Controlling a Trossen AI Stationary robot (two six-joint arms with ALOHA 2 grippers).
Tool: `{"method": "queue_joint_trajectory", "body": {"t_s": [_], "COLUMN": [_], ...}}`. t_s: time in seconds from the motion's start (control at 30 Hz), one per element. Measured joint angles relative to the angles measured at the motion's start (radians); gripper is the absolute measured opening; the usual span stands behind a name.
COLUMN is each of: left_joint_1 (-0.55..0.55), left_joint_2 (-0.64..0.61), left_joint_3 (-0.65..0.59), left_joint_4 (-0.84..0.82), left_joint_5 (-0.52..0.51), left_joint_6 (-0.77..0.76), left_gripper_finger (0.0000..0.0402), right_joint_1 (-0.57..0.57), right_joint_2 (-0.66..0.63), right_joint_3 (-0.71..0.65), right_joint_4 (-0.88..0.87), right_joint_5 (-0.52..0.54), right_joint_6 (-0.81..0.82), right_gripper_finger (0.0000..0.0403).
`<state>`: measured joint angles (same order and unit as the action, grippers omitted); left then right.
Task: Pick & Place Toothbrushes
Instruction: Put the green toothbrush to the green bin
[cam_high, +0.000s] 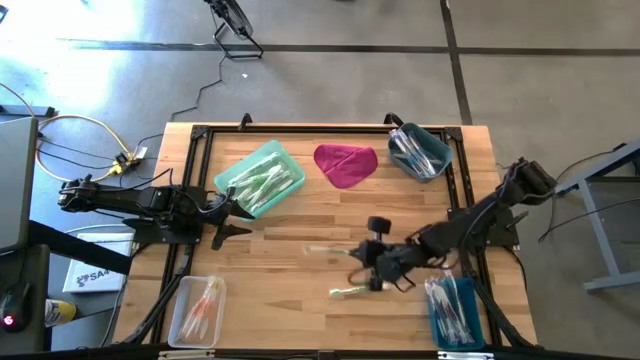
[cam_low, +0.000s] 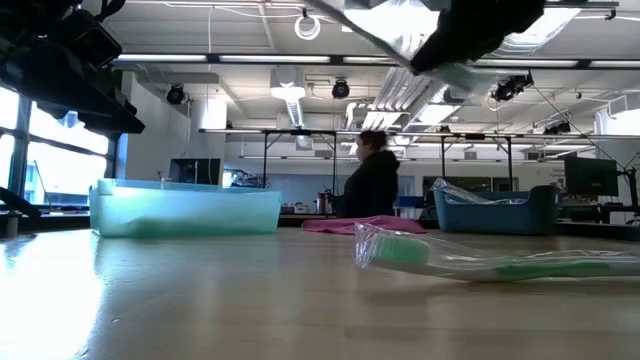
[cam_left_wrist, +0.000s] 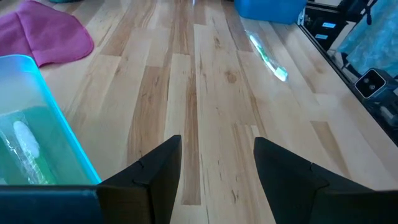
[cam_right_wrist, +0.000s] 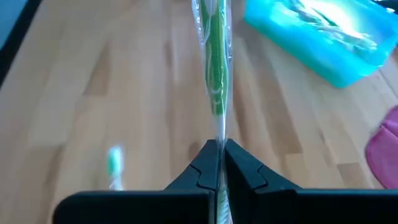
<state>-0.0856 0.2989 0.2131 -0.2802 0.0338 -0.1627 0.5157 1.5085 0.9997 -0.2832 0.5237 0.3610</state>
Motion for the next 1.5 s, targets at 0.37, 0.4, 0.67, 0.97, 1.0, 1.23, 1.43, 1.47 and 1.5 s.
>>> {"method": "queue_joint_trajectory", "body": {"t_s": [0.37, 0.4, 0.67, 0.97, 1.0, 1.23, 1.43, 1.47, 1.5], "left_joint_1": [0.000, 0.000, 0.000, 0.000, 0.000, 0.000, 0.000, 0.000, 0.000], "left_joint_2": [0.000, 0.000, 0.000, 0.000, 0.000, 0.000, 0.000, 0.000, 0.001], "left_joint_3": [0.000, 0.000, 0.000, 0.000, 0.000, 0.000, 0.000, 0.000, 0.000], "left_joint_4": [0.000, 0.000, 0.001, 0.183, 0.205, 0.315, 0.437, 0.454, 0.466], "left_joint_5": [0.000, 0.000, -0.004, -0.266, -0.289, -0.314, -0.308, -0.300, -0.289], "left_joint_6": [0.000, 0.000, 0.000, -0.021, -0.025, -0.026, -0.001, 0.004, 0.008], "left_gripper_finger": [0.0196, 0.0196, 0.0196, 0.0196, 0.0196, 0.0196, 0.0196, 0.0196, 0.0196], "right_joint_1": [-0.255, -0.277, -0.412, -0.483, -0.488, -0.512, -0.511, -0.511, -0.511], "right_joint_2": [0.000, 0.000, 0.000, 0.032, 0.036, 0.038, 0.052, 0.055, 0.061], "right_joint_3": [0.000, 0.000, 0.000, 0.000, 0.000, 0.000, 0.000, 0.000, 0.000], "right_joint_4": [0.182, 0.201, 0.280, 0.322, 0.339, 0.438, 0.570, 0.582, 0.597], "right_joint_5": [-0.226, -0.246, -0.322, -0.372, -0.385, -0.437, -0.507, -0.507, -0.507], "right_joint_6": [-0.153, -0.165, -0.226, -0.258, -0.269, -0.305, -0.365, -0.366, -0.366], "right_gripper_finger": [0.0004, 0.0004, 0.0004, 0.0004, 0.0004, 0.0004, 0.0004, 0.0004, 0.0004]}}
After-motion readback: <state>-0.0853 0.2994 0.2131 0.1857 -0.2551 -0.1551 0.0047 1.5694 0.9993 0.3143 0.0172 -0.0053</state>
